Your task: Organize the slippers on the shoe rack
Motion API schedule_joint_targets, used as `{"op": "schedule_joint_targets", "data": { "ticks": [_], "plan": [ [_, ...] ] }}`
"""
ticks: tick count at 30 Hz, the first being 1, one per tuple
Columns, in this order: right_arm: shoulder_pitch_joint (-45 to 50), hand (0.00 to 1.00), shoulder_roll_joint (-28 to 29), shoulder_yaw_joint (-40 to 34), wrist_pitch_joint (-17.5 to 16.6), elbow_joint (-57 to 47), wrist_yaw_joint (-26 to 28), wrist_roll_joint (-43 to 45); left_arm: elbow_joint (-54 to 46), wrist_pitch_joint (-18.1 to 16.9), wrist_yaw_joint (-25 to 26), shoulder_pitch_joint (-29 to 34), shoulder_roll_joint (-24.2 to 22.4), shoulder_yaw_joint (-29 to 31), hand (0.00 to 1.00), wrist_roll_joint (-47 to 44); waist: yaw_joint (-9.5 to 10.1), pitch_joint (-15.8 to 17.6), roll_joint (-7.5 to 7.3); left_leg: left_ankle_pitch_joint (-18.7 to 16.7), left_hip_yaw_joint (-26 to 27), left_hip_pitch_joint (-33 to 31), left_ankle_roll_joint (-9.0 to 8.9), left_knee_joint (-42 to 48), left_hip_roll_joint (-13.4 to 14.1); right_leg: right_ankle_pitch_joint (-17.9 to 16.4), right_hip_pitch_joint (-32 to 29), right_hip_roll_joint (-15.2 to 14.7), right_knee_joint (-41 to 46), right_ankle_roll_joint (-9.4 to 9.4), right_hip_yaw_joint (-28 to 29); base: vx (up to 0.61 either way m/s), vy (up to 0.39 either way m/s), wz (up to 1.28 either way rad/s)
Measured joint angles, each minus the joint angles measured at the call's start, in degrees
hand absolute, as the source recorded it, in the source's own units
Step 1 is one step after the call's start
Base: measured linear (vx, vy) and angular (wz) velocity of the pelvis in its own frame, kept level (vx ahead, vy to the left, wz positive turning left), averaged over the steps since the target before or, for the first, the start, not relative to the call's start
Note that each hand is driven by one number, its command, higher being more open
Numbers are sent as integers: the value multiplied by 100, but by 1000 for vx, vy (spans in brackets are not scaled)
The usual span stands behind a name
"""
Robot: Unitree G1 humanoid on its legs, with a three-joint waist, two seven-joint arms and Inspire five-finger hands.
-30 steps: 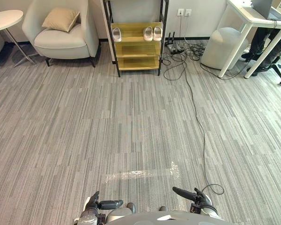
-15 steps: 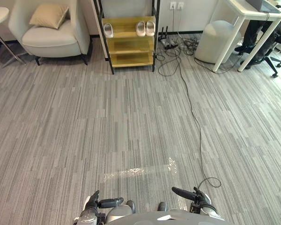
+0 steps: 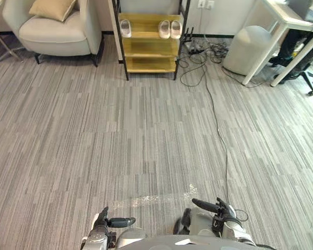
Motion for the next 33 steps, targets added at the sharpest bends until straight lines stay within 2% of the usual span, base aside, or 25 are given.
{"op": "schedule_joint_targets", "data": {
  "ticks": [2,3,4,5,6,7,9,11,13,14,15,16,17,18,19,20,21,22,23,25,27,29,30,31,33],
  "plan": [
    [75,100,31,13,-35,-48,-2,-42,6,0,-5,75,57,20,100,2,-14,-67,-140,-109,-47,238,-308,2,17,688,-70,82,-879,-229,79,558,-260,57],
    [92,100,24,-70,-21,-37,17,2,72,6,-2,89,51,73,100,7,-23,-98,-106,-247,-130,298,-525,302,110,1132,56,87,-765,-653,35,683,-338,56],
    [63,100,-7,-60,-32,-5,-8,-43,58,-15,23,55,-69,107,100,16,-9,-132,23,-195,-157,-5,-650,1075,310,981,264,236,-930,-709,-78,586,-290,45],
    [60,100,-21,-49,-45,-2,-9,-53,50,-20,7,30,-107,130,100,15,-1,-127,89,-106,-152,-257,-666,1657,408,952,400,322,-1086,-734,-145,577,-278,28],
    [66,100,-22,46,-63,-5,5,-100,42,-29,-19,5,-87,218,100,14,-2,-113,169,361,-137,-805,-526,2863,608,923,776,499,-1477,-775,-237,677,-349,23],
    [101,100,-2,132,-48,17,0,-99,32,-28,-30,-16,-104,276,100,14,18,-80,204,489,-49,-1198,-418,3827,854,919,1180,651,-1834,-786,-278,560,-291,19],
    [221,100,7,118,-6,49,-13,-87,-88,-37,-28,-21,-82,408,100,3,89,20,142,457,612,-1724,-320,5312,1400,914,2171,880,-2546,-802,-298,457,-247,13],
    [234,100,15,114,-6,64,-82,-56,-248,-86,-24,-38,-47,453,100,0,124,79,48,420,857,-2249,-336,5543,1465,912,2707,917,-3007,-797,-287,503,-237,6],
    [164,100,-25,94,-3,70,-145,29,-323,-145,-25,-146,-52,453,100,-3,225,137,33,245,958,-2779,-409,5002,1311,920,2983,922,-3270,-783,-227,354,-65,-14],
    [118,100,10,59,-2,69,-192,28,-394,-169,-52,-218,-45,447,100,-10,260,217,-41,209,918,-3049,-466,3943,961,880,3245,848,-3436,-717,-190,408,-13,-17],
    [117,100,11,58,-2,69,-193,28,-396,-169,-52,-218,-45,447,100,-10,261,219,-45,210,918,-3053,-467,3924,954,878,3252,846,-3437,-714,-190,332,18,-13],
    [99,100,51,-4,-6,61,-201,28,-424,-186,-73,-257,-39,439,100,-7,265,265,-123,282,794,-3113,-507,2980,593,804,3404,742,-3511,-598,-165,261,66,-9],
    [103,100,43,-26,-15,59,-207,26,-435,-196,-71,-290,-43,432,100,-7,272,269,-125,507,632,-3171,-541,2194,351,733,3478,701,-3548,-498,-134,334,124,-23],
    [117,100,22,-42,-17,70,-214,26,-416,-195,-66,-317,-66,406,100,-11,323,277,-48,1187,384,-3183,-478,1182,126,604,3586,708,-3578,-346,-48,269,111,-35],
    [144,100,36,-34,-7,86,-218,26,-390,-200,-63,-310,-74,388,100,-13,405,272,-46,1641,278,-3095,-436,1060,90,534,3635,703,-3571,-279,62,508,172,-46],
    [152,100,169,29,-3,101,-214,24,-386,-197,-69,-347,-27,394,100,-46,475,283,-174,1850,300,-3037,-92,1122,-48,362,3723,595,-3524,-122,194,448,122,-29],
    [171,100,260,111,0,116,-210,21,-386,-195,-75,-398,59,392,100,-49,478,273,-345,1611,331,-3151,-12,1399,-130,287,3696,438,-3439,-59,224,535,141,-13],
    [183,100,280,117,5,118,-203,15,-383,-193,-79,-413,69,396,100,-50,484,286,-373,1506,343,-3181,3,1533,-132,266,3695,412,-3383,-33,249,339,89,-6],
    [188,100,315,117,23,120,-199,7,-364,-189,-87,-426,79,421,100,-85,511,292,-393,1169,415,-3175,51,1915,-103,143,3642,311,-2948,33,402,421,135,-31],
    [152,100,330,163,24,124,-183,-41,-252,-147,-87,-413,75,438,100,-112,528,285,-390,779,624,-2792,132,2026,-44,-23,3093,61,-1226,248,769,397,156,-47],
    [115,100,320,373,26,111,-107,-239,-196,-55,-77,-359,149,369,100,-101,448,248,-460,519,717,-2208,185,1789,-104,168,2215,-363,1011,761,851,404,130,-29],
    [71,100,298,409,5,94,-87,-331,-168,-23,-58,-310,186,254,100,-100,397,231,-480,417,721,-1798,192,1595,-125,13,1811,-535,1654,490,631,481,50,-3],
    [44,100,289,473,-25,98,-88,-331,-169,-22,-57,-267,197,248,100,-103,369,241,-465,406,717,-1488,176,1367,-123,-131,1581,-540,1547,246,488,445,-25,11],
    [-1,100,279,521,-84,92,-86,-412,-170,-22,-53,-235,196,251,100,-105,327,237,-463,405,680,-1133,156,1082,-67,-236,1246,-434,926,70,341,299,-56,13],
    [-50,100,268,522,-97,68,-84,-433,-172,-22,-48,-230,172,256,100,-104,264,249,-415,387,609,-946,86,924,40,-202,961,-223,102,68,423,354,-106,20]
  ]
}}
